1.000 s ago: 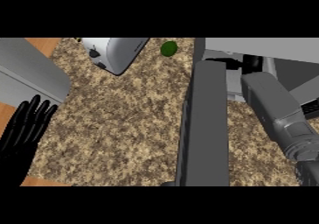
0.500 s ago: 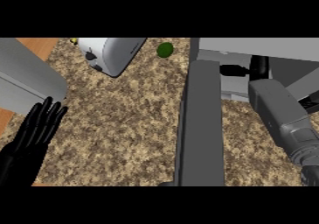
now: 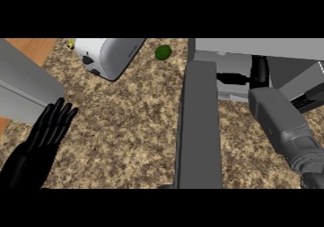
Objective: Pick up the milk, place it into the microwave and close the microwave
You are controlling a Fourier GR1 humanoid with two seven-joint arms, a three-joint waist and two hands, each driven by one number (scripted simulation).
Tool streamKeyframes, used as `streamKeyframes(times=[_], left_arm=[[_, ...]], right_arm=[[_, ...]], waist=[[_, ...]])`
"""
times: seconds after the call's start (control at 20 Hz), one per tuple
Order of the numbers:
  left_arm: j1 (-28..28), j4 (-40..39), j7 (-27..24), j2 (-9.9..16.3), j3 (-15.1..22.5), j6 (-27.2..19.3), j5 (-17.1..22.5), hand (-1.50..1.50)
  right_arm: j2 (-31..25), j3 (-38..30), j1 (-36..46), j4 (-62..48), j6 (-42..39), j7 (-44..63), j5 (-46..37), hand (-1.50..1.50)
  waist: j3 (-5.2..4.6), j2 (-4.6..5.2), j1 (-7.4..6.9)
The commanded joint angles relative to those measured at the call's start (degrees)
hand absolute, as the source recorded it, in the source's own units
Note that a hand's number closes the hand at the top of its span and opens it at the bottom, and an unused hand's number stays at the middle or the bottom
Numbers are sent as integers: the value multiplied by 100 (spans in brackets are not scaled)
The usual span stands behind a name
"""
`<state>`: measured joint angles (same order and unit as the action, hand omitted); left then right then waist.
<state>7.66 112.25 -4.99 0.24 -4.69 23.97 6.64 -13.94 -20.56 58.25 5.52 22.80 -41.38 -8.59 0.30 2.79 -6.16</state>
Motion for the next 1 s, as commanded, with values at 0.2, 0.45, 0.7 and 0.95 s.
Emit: streamKeyframes(times=[0.2, 0.45, 0.7, 0.95], left_arm=[[49, -10, -59, 122, 141, 28, -32, -150], [-226, -552, 53, -23, 671, -149, -276, -150], [-468, -1007, -183, 274, 589, 388, -212, -150], [-524, -1195, -148, 491, 857, 762, -374, 150]], right_arm=[[184, -73, -528, 57, -545, -574, 85, -150], [218, -207, -800, 132, -1340, -838, 271, -150], [468, -242, -1074, 194, -1548, -1086, 355, -150], [862, -91, -1694, 511, -1555, -1593, 351, -150]], waist=[[-6, -86, 178], [-12, -134, 377], [-18, -173, 429], [-28, -264, 596]])
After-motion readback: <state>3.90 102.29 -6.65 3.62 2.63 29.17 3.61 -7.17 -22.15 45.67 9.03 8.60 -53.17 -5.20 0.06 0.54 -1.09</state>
